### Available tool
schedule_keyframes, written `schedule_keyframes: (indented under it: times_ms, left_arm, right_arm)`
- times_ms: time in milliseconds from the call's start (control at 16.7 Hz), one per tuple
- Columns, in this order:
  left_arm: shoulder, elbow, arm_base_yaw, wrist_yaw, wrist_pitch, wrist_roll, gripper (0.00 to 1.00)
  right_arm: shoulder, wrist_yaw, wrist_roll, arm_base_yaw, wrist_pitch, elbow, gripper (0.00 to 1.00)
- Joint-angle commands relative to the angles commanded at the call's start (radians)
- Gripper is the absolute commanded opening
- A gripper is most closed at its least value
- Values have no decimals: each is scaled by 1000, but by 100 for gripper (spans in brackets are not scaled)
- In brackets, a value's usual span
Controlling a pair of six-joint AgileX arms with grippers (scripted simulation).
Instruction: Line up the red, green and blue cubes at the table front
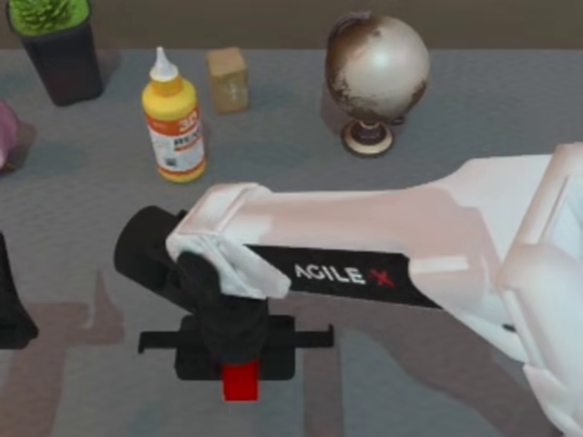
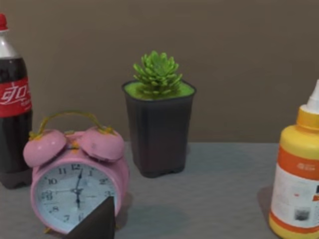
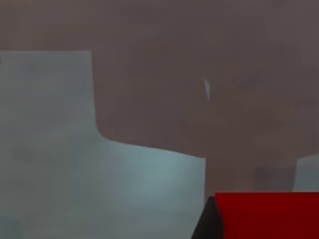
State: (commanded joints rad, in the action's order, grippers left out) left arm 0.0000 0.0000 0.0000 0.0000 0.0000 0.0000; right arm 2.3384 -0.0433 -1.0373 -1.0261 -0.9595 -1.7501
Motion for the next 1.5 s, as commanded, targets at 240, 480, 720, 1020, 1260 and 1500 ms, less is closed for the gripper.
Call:
schedule_keyframes:
  times_ms: [240, 480, 720, 1020, 1260, 1500]
  left_arm:
    - [0, 0, 0, 0, 0, 0, 100]
    - [0, 0, 0, 0, 0, 0, 100]
    - [0, 0, 0, 0, 0, 0, 100]
    - [0, 0, 0, 0, 0, 0, 100]
    - [0, 0, 0, 0, 0, 0, 100]
    - [0, 0, 0, 0, 0, 0, 100]
  right_arm:
    - [0, 0, 0, 0, 0, 0, 23]
    - [0, 0, 0, 0, 0, 0, 53]
    - [0, 0, 0, 0, 0, 0, 83]
    - [0, 0, 0, 0, 0, 0, 100]
    - [0, 0, 0, 0, 0, 0, 100]
    - [-5, 0, -1, -1, -18, -16, 100]
